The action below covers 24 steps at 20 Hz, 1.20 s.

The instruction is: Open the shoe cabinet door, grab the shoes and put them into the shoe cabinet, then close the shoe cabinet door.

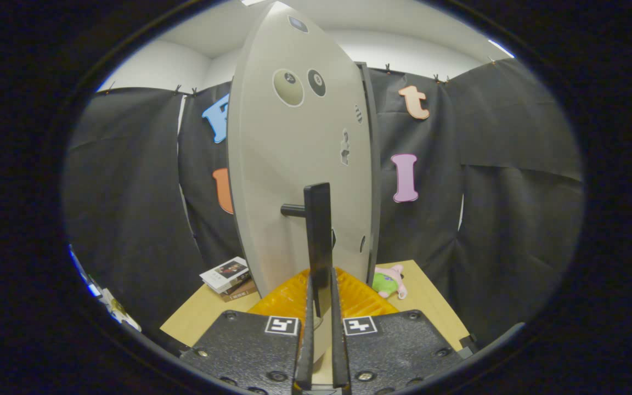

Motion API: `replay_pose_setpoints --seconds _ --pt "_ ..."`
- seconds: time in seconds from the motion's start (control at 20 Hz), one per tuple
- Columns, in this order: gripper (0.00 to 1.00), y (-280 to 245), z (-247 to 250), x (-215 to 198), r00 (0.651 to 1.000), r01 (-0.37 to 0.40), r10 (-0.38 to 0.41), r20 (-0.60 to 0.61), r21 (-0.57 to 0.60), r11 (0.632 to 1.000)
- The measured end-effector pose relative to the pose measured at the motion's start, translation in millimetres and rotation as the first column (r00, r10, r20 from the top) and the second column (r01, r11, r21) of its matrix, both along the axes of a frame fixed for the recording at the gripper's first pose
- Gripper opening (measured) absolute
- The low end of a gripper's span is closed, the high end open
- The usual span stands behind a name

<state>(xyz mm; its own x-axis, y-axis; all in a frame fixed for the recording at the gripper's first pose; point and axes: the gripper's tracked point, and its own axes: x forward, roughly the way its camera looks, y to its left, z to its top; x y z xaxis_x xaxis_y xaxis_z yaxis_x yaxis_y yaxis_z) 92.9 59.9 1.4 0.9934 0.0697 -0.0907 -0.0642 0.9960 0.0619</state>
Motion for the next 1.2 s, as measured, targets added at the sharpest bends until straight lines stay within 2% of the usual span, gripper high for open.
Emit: replay_pose_setpoints --seconds 0.2,0.55,0.65,0.8,1.0,1.15,1.2 --pt "0.11 -38 0 -11 1.0 -0.01 0.01 -0.019 0.029 1.0" --pt "0.04 -122 2 -15 0.992 0.128 -0.128 -0.021 0.003 0.992" --pt "0.05 -140 1 -13 0.992 0.124 -0.122 -0.03 0.038 0.992" --pt "0.05 -141 0 -10 0.997 0.074 -0.07 -0.044 0.084 0.994" --pt "0.07 -147 5 -19 0.993 0.118 -0.117 -0.028 0.037 0.992" --pt "0.08 -150 4 -59 0.987 0.16 -0.16 -0.004 -0.024 0.987" --pt "0.15 -142 1 -75 0.989 0.149 -0.149 0.003 -0.026 0.988"
